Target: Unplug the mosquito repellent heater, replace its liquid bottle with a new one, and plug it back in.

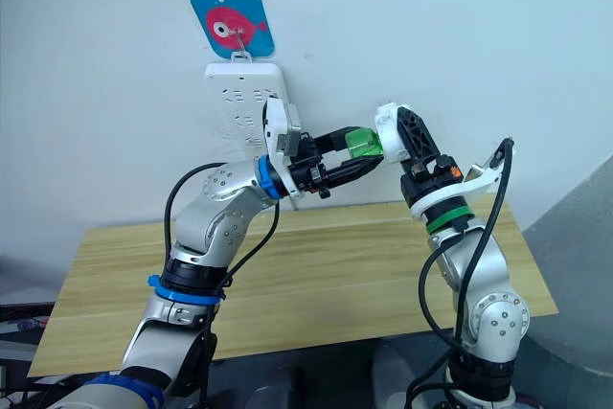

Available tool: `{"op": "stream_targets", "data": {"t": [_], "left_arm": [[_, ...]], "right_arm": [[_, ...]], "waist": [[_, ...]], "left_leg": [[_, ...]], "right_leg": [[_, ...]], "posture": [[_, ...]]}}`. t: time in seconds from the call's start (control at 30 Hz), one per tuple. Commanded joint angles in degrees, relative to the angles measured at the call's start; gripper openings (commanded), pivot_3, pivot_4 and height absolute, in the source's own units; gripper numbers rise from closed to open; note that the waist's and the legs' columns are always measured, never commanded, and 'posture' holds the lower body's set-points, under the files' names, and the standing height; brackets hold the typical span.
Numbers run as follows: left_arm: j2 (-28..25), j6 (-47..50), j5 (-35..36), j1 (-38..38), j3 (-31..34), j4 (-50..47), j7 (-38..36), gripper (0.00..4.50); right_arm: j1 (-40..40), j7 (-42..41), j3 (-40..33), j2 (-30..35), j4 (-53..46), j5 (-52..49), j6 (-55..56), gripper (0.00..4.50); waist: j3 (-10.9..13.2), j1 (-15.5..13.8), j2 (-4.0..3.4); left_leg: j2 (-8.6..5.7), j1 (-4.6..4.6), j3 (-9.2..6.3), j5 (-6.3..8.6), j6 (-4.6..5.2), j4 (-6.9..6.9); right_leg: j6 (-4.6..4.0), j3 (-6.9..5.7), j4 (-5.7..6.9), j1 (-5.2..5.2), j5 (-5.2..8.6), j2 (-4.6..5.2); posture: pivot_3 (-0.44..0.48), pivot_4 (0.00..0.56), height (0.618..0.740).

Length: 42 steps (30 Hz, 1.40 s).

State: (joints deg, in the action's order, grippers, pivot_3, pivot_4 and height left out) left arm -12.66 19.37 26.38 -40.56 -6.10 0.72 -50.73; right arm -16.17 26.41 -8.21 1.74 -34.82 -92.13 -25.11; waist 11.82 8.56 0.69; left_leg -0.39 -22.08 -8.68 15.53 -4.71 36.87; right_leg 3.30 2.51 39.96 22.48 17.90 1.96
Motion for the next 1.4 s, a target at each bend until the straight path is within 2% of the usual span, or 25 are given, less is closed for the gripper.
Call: {"op": "stream_targets", "data": {"t": [0.03, 0.1, 0.13, 0.2, 0.23, 0.37, 0.53, 0.67, 0.73, 0.97, 1.17, 1.4], "left_arm": [[-0.28, -0.97, 0.16, -0.71, 1.09, -0.7, 0.07, 2.38], [-0.59, -1.12, 0.07, -0.97, 1.31, -0.39, -0.13, 2.38], [-0.87, -1.29, -0.02, -1.15, 1.48, -0.1, -0.33, 2.38], [-1.55, -1.56, -0.16, -1.35, 1.66, 0.19, -0.85, 2.38], [-1.98, -1.48, -0.04, -1.34, 1.75, 0.07, -1.13, 2.38], [-5.29, -1.66, 0.06, 0.04, 1.31, -2.33, -4.12, 2.38], [-10.07, -3.16, -0.87, 4.56, 1.2, -4.59, -6.86, 2.38], [-13.42, -4.16, -1.21, 8.23, 1.04, -7.4, -9.37, 2.38], [-14.73, -4.32, -0.98, 9.77, 0.77, -9.22, -10.59, 2.38], [-17.04, -4.63, -0.35, 13.7, -0.53, -14.13, -14.21, 2.38], [-16.54, -6.15, -0.89, 13.41, -1.09, -13.83, -14.82, 2.38], [-17.03, -8.08, -0.88, 13.22, -1.21, -13.31, -16.83, 2.38]], "right_arm": [[0.19, -1.19, 1.04, 1.04, -3.22, -2.51, 0.53, 3.0], [0.34, -1.69, 1.04, 1.35, -3.49, -2.47, 1.16, 3.0], [0.4, -2.0, 0.94, 1.75, -3.74, -2.77, 1.37, 3.73], [0.45, -2.11, 0.46, 2.92, -3.92, -3.38, 1.6, 4.38], [0.61, -2.15, -0.19, 4.05, -3.79, -4.16, 1.41, 4.5], [2.78, -3.21, -5.04, 13.42, -1.06, -9.49, -1.43, 4.5], [3.9, -12.49, -9.27, 31.33, 7.36, -15.84, -12.31, 4.5], [0.37, -22.27, -5.5, 43.85, 19.47, -18.22, -26.31, 4.5], [-2.13, -27.05, -3.03, 46.67, 23.58, -19.9, -31.96, 4.5], [-10.42, -34.23, 4.13, 46.52, 32.33, -20.65, -42.21, 4.5], [-12.59, -39.24, 3.96, 42.47, 34.36, -20.87, -47.12, 4.5], [-13.77, -42.13, 4.62, 38.7, 32.8, -20.87, -49.01, 4.5]], "waist": [[0.0, -0.03, 0.0], [0.0, -0.05, 0.0], [0.0, -0.05, 0.0], [0.0, -0.05, 0.0], [0.0, -0.06, 0.0], [0.0, -0.32, 0.0], [0.03, -0.62, -0.04], [0.05, -0.64, -0.06], [0.05, -0.8, -0.05], [0.07, -2.05, -0.04], [0.08, -3.67, -0.02], [0.09, -3.79, -0.02]], "left_leg": [[0.0, 0.0, 0.0, 0.0, 0.0, 0.0], [0.0, 0.0, 0.0, 0.0, 0.0, 0.0], [0.0, 0.0, 0.0, 0.0, 0.0, 0.0], [0.0, 0.0, 0.0, 0.0, 0.0, 0.0], [0.0, 0.0, 0.0, 0.0, 0.0, 0.0], [-0.01, -0.01, 0.0, 0.01, 0.01, 0.0], [0.02, 0.05, 0.08, 0.1, 0.18, 0.0], [0.04, 0.14, 0.19, 0.14, 0.26, 0.01], [0.07, 0.14, 0.22, 0.17, 0.32, 0.05], [0.07, 0.07, 0.27, 0.21, 0.39, 0.08], [0.06, 0.04, 0.26, 0.21, 0.39, 0.1], [0.06, 0.04, 0.25, 0.21, 0.39, 0.1]], "right_leg": [[0.0, 0.0, 0.0, 0.0, 0.0, 0.0], [0.0, 0.0, 0.0, -0.01, 0.0, 0.0], [0.0, 0.0, 0.0, -0.01, 0.0, 0.0], [0.0, 0.0, 0.0, -0.01, 0.0, 0.0], [0.0, 0.0, 0.0, -0.01, 0.0, 0.0], [0.0, -0.01, -0.03, -0.03, 0.0, 0.0], [0.0, 0.0, -0.11, -0.14, 0.0, 0.0], [0.0, 0.09, -0.09, -0.18, 0.0, -0.05], [0.0, 0.1, -0.09, -0.2, 0.0, -0.07], [0.0, 0.08, -0.21, -0.21, 0.0, -0.04], [0.01, 0.06, -0.25, -0.22, 0.0, -0.02], [0.01, 0.04, -0.25, -0.22, 0.0, -0.02]], "posture": [[-0.176, 0.165, 0.74], [-0.175, 0.165, 0.74], [-0.176, 0.165, 0.74], [-0.176, 0.166, 0.74], [-0.176, 0.166, 0.74], [-0.172, 0.174, 0.74], [-0.157, 0.18, 0.74], [-0.131, 0.183, 0.74], [-0.131, 0.183, 0.74], [-0.092, 0.187, 0.74], [-0.071, 0.189, 0.74], [-0.065, 0.186, 0.74]]}}
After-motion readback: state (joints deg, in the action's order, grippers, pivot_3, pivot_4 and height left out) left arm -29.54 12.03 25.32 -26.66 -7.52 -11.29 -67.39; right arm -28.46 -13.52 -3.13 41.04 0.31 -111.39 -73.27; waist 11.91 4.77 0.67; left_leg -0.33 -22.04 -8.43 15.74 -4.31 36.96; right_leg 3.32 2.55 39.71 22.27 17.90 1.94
